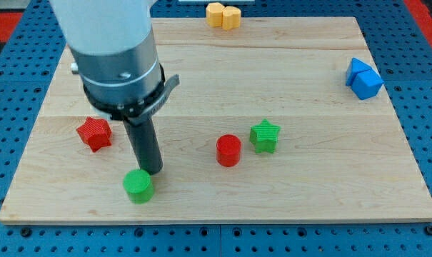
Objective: Push your arm to the red circle
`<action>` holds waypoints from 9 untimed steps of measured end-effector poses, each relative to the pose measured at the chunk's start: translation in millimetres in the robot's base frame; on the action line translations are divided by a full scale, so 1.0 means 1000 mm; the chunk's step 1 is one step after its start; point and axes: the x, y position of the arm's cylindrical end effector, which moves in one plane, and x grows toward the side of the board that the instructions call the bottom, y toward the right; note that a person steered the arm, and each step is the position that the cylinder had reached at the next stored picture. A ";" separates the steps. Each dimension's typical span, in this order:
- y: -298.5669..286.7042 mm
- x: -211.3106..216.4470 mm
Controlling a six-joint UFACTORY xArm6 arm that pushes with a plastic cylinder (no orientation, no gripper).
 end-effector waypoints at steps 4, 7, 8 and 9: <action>-0.021 -0.048; 0.080 -0.144; 0.104 -0.108; 0.111 -0.075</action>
